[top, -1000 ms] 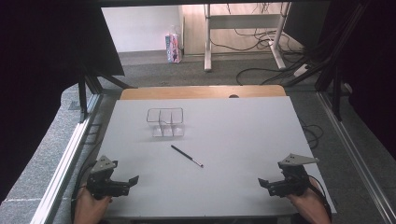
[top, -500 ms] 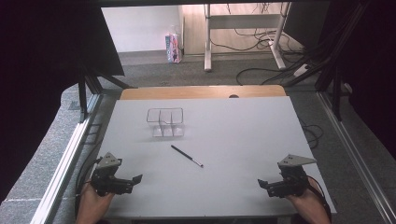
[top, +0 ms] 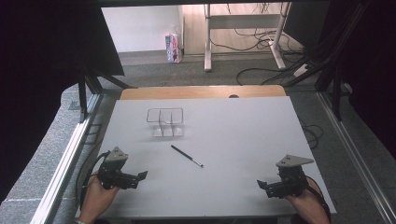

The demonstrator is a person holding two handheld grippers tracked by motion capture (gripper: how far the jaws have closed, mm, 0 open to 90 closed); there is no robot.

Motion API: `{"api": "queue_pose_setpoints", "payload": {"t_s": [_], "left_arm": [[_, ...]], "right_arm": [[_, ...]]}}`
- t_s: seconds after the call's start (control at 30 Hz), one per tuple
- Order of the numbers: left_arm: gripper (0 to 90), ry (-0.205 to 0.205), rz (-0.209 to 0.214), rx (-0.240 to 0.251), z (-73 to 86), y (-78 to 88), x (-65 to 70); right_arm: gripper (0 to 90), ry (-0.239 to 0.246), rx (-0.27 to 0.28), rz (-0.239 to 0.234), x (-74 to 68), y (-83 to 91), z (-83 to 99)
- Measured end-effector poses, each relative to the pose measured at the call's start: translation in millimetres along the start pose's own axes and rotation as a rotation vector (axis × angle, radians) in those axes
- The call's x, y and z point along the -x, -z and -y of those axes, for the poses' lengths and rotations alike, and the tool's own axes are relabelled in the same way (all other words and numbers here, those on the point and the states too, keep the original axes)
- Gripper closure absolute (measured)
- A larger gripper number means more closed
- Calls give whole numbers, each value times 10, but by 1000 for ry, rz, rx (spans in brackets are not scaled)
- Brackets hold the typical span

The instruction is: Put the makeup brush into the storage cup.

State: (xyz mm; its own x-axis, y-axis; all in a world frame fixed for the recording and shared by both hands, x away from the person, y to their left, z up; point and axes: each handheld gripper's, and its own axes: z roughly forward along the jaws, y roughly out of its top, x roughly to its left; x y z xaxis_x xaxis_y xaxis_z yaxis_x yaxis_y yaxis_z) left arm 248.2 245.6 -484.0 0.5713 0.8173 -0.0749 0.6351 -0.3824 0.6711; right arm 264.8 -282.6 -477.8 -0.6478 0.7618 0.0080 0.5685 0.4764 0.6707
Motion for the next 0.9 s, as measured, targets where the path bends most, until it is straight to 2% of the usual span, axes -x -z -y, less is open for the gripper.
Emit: {"api": "queue_pose_setpoints", "payload": {"t_s": [0.2,0.33,0.9], "left_arm": [[0,-37,-7,-30,-113,-66,4],[0,-29,6,-29,-170,-96,3],[1,-74,10,-81,-479,-277,2]], "right_arm": [[0,-2,-6,0,1,-5,0],[0,-1,-6,-2,0,-9,1],[0,2,-4,-4,0,-5,2]]}}
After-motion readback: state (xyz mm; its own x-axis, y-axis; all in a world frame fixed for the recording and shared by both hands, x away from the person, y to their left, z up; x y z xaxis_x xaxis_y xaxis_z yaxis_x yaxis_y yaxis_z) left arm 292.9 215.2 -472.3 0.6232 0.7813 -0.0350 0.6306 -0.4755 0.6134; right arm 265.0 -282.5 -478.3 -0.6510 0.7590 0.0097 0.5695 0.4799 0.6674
